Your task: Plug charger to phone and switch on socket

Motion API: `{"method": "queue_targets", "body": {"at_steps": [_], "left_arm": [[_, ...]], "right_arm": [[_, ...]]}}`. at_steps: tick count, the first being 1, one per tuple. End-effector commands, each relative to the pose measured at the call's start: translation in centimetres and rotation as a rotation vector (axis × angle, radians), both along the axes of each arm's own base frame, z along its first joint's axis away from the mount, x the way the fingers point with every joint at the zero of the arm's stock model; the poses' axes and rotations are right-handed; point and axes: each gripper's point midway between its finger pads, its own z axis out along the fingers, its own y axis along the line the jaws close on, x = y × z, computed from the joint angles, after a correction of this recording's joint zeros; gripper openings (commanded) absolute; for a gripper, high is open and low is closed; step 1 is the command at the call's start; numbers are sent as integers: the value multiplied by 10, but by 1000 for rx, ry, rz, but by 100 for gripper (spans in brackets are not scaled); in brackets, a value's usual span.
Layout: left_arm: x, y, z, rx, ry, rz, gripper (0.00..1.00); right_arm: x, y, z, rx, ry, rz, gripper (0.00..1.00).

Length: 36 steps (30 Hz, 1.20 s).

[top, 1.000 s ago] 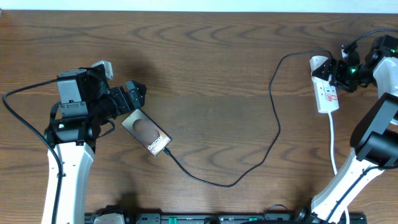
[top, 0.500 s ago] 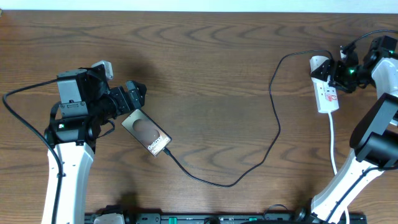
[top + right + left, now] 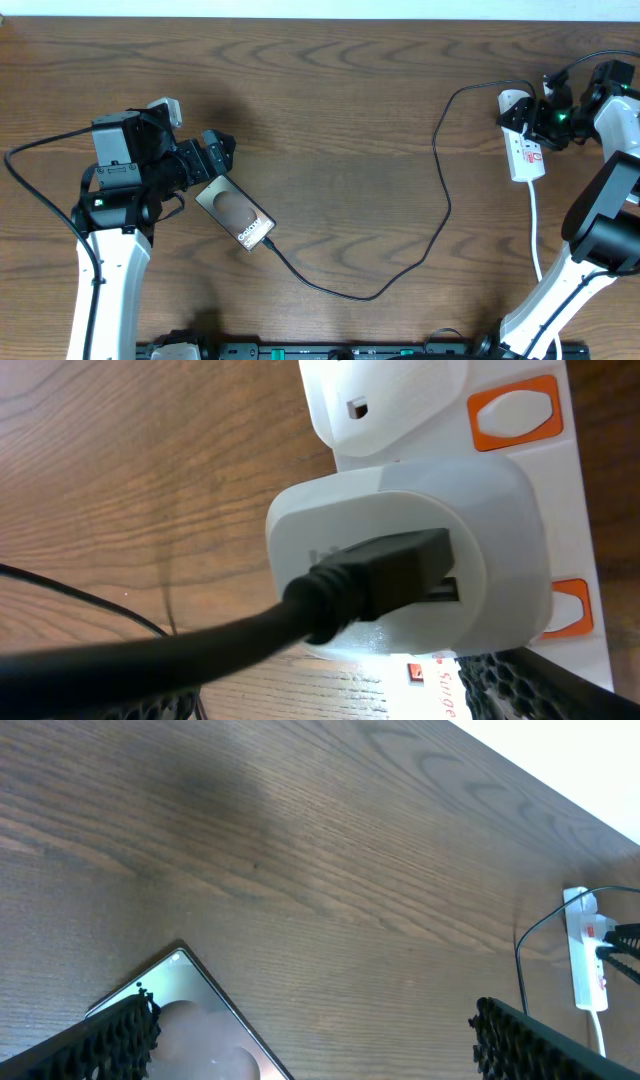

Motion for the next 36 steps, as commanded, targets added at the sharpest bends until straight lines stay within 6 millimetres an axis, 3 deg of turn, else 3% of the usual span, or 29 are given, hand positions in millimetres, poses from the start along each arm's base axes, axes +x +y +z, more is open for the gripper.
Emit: {"method": "queue_targets", "body": {"at_steps": [1, 6, 10, 20, 28, 36], "left_arm": [[3, 2, 5, 22, -14, -5, 98], [3, 2, 5, 22, -14, -5, 98], [3, 2, 5, 22, -14, -5, 98], [2, 2, 3, 26, -7, -10, 98], [1, 1, 2, 26, -4, -10, 98], [1, 1, 2, 26, -4, -10, 98]], "right_arm": [[1, -14, 7, -45, -10, -33, 82], [1, -33, 24, -95, -52, -66, 83], [3, -37, 31, -101, -68, -76, 84], [7, -30, 31, -96, -77, -60, 87], [15, -13, 31, -99, -90, -25, 88], [16, -12, 25, -108, -84, -20, 88]]}}
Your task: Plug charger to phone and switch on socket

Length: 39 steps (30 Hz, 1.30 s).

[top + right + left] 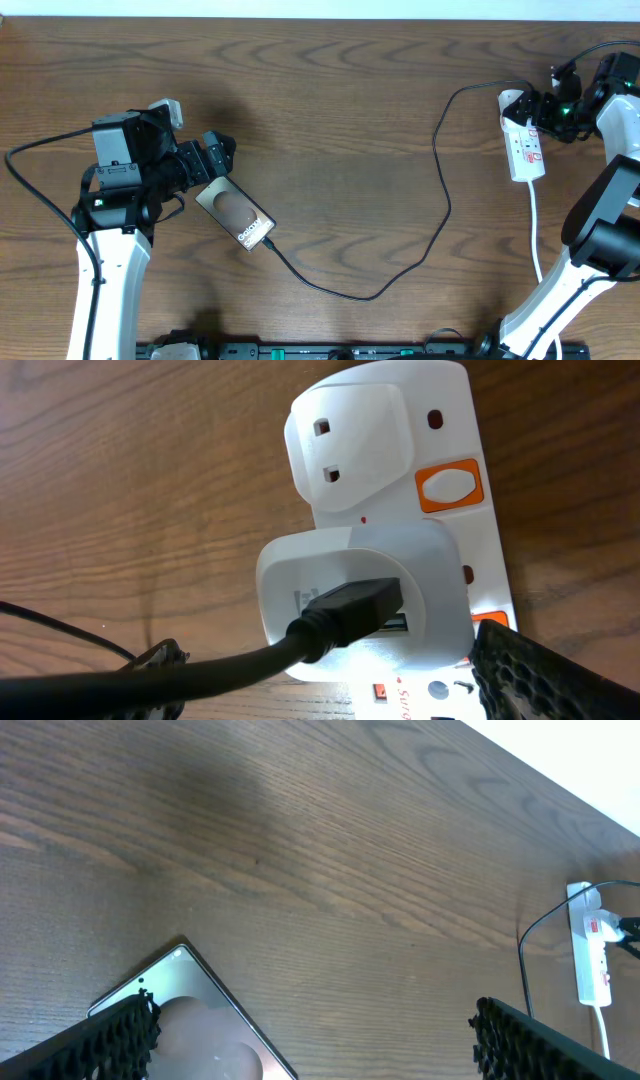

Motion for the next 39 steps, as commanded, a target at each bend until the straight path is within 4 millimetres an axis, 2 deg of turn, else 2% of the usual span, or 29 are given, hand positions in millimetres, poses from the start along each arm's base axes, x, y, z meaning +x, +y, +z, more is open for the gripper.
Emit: {"method": "queue_targets", "body": {"at_steps": [1, 7, 15, 30, 39], "left_arm": [[3, 2, 4, 20, -12, -3, 98], [3, 2, 4, 20, -11, -3, 98], [3, 2, 4, 20, -11, -3, 98], [2, 1, 3, 19, -4, -3, 98], [2, 1, 3, 19, -4, -3, 98]], "right_arm": [[3, 3, 10, -3, -18, -1, 89], [3, 4, 9, -1, -16, -1, 89], [-1, 8, -10, 35, 33, -1, 89], [-3, 11, -14, 47, 46, 2, 89], [-3, 23, -26, 56, 71, 25, 90]]}}
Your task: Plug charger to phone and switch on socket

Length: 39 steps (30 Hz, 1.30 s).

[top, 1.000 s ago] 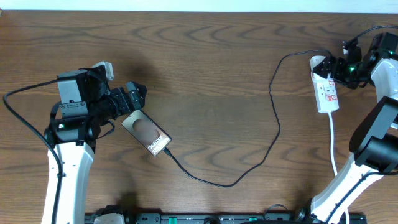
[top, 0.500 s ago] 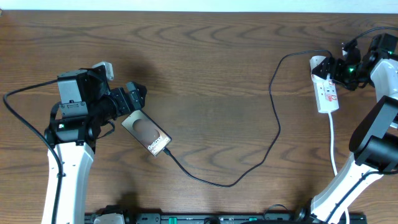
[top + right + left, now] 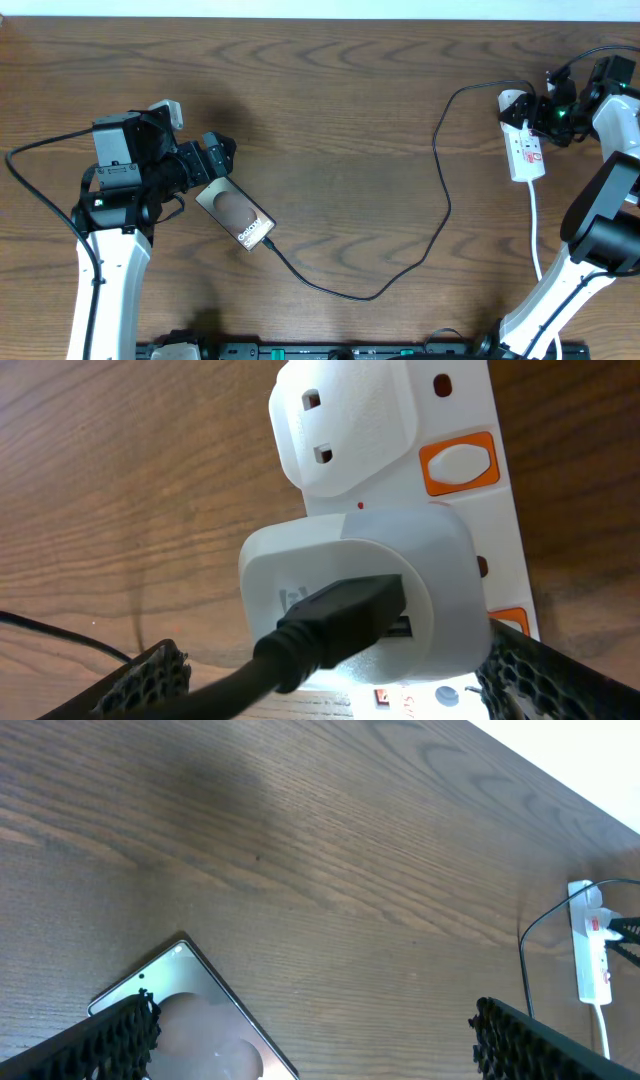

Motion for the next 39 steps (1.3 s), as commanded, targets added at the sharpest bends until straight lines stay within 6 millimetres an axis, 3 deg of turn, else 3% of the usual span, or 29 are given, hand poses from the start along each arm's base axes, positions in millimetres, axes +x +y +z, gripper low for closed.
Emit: {"method": "queue_targets", "body": {"at_steps": [1, 22, 39], "left_arm": [[3, 2, 4, 19, -11, -3, 98], [2, 2, 3, 19, -8, -3, 98], [2, 2, 3, 22, -10, -5, 98]], "right_arm": [[1, 19, -13, 39, 28, 28, 90], [-3, 28, -12, 86, 48, 25, 88], [-7, -1, -19, -23, 80, -31, 85]]}}
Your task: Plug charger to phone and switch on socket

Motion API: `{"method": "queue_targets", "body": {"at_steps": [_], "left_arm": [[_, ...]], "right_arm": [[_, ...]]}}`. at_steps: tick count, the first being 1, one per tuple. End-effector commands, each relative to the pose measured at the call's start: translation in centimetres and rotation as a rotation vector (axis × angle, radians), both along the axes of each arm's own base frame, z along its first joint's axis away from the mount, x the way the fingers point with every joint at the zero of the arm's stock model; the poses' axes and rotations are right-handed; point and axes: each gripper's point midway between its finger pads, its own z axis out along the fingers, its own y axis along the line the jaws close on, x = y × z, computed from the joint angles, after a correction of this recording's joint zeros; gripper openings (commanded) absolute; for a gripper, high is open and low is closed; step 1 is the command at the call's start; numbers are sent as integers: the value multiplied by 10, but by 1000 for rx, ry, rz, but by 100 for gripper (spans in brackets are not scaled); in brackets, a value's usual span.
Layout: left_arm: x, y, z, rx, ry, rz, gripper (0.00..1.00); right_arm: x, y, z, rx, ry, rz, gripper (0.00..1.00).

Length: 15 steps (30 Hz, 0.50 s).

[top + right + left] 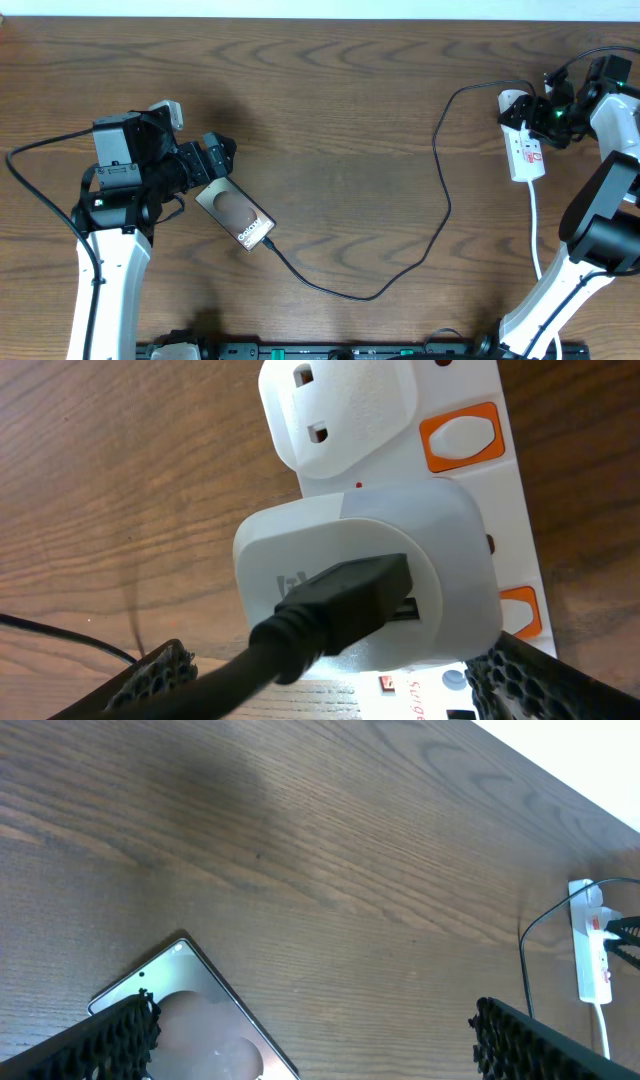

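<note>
The phone (235, 217) lies face up on the wooden table at the left, with the black charger cable (440, 200) plugged into its lower end. That cable runs to a white adapter (370, 580) seated in the white power strip (523, 145). Orange rocker switches (462, 435) sit beside each socket. My right gripper (335, 690) hovers open just over the strip, its fingers (150, 680) either side of the adapter. Open as well, my left gripper (320, 1050) is at the phone's (180, 1010) upper corner, one finger (110, 1040) overlapping it.
The strip's white lead (535, 230) runs toward the table's front edge at the right. The cable loops across the bare wood in the middle (370, 290). The table's far edge (320, 18) borders a white surface.
My right gripper has come slightly closer to the adapter, which now looks a little larger in its view. The left arm, phone and cable have not moved.
The cable was in the phone and the adapter in the strip at every moment. My right gripper was first very close over the adapter, then farther back with more of the strip showing, then closer again twice. My left gripper stayed open at the phone.
</note>
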Motion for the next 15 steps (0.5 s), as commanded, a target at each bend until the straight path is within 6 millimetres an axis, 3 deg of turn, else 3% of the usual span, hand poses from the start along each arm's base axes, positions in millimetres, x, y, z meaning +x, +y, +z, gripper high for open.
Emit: {"method": "queue_targets", "body": {"at_steps": [1, 15], "left_arm": [[3, 2, 4, 22, -13, -5, 98], [3, 2, 4, 22, -13, -5, 98]], "right_arm": [[-1, -4, -16, -17, 33, -13, 85], [13, -22, 8, -84, -11, -37, 84]]}}
